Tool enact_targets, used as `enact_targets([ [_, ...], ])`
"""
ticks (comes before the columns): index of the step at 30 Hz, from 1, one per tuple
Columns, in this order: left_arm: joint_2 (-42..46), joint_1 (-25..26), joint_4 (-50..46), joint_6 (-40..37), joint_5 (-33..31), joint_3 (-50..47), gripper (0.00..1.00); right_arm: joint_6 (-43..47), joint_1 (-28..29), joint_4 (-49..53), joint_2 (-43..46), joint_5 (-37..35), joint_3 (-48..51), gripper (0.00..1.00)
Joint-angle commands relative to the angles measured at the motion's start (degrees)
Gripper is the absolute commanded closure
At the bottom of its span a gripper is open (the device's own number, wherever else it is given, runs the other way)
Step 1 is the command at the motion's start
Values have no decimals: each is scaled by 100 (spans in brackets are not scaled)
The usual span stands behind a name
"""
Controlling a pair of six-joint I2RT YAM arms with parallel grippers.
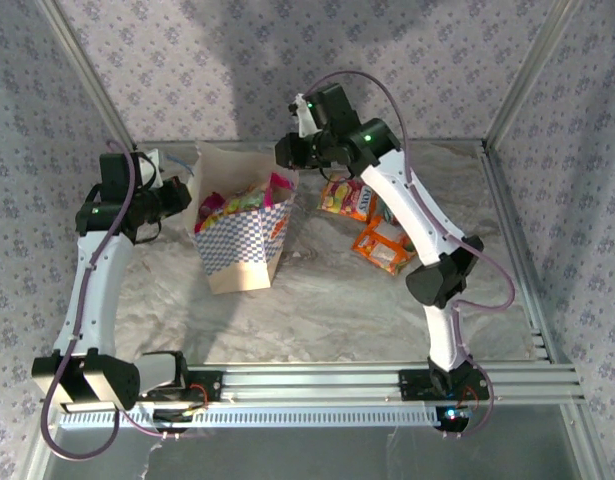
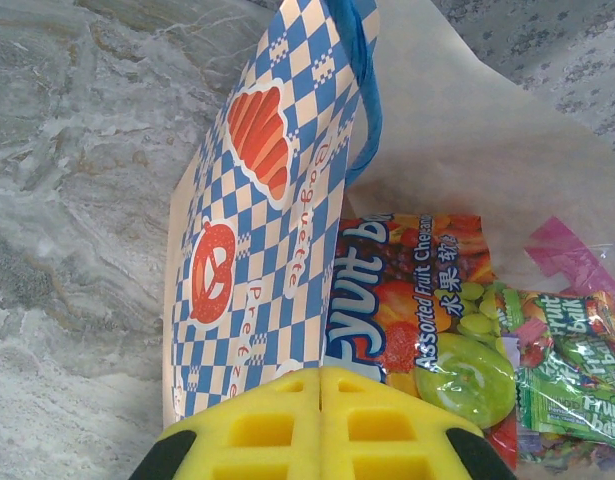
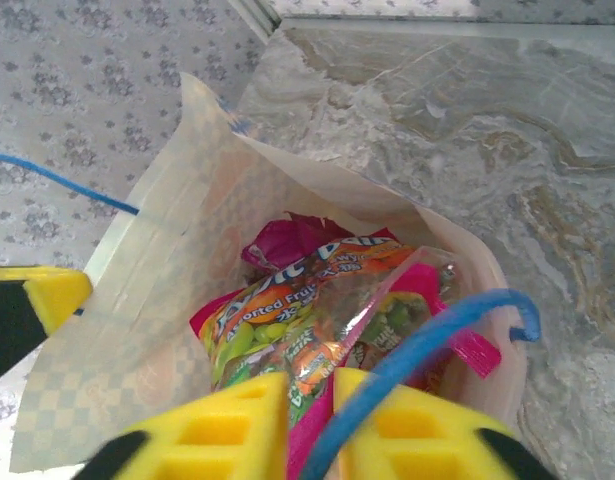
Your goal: Place the snacks into the paper bag
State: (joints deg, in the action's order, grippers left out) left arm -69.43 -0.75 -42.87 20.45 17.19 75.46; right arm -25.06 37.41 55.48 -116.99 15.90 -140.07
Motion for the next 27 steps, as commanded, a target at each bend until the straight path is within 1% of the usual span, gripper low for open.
enact_targets([
  [1, -102, -30, -165, 18, 25, 182, 95, 57, 20, -136, 21, 475, -330, 100],
  [5, -123, -11, -195, 34, 119, 390, 95, 48, 15, -363, 197, 559, -468, 100],
  [10, -101, 124, -217, 90, 171, 587, 95, -41, 14, -374, 160, 761, -1182, 100],
  [12, -62, 196, -226, 91, 124, 602, 95, -28, 14, -346, 165, 791, -1287, 100],
  [14, -20, 240, -187, 78, 59, 556, 94, 53, 6, -321, 176, 754, -1163, 100],
  [16, -40, 243, -189, 91, -29, 472, 94, 13, -21, -268, 147, 777, -759, 100],
  [19, -88, 270, -274, 82, -23, 420, 94, -109, -84, -213, 31, 1178, -230, 100],
  [21, -82, 281, -265, 89, -45, 425, 93, -52, -56, -217, 47, 1259, -7, 100],
  [24, -64, 282, -285, 91, -117, 509, 88, -7, -18, -263, 153, 1074, 42, 100],
  [27, -79, 285, -292, 115, -138, 581, 75, -7, -32, -295, 276, 955, 33, 100],
])
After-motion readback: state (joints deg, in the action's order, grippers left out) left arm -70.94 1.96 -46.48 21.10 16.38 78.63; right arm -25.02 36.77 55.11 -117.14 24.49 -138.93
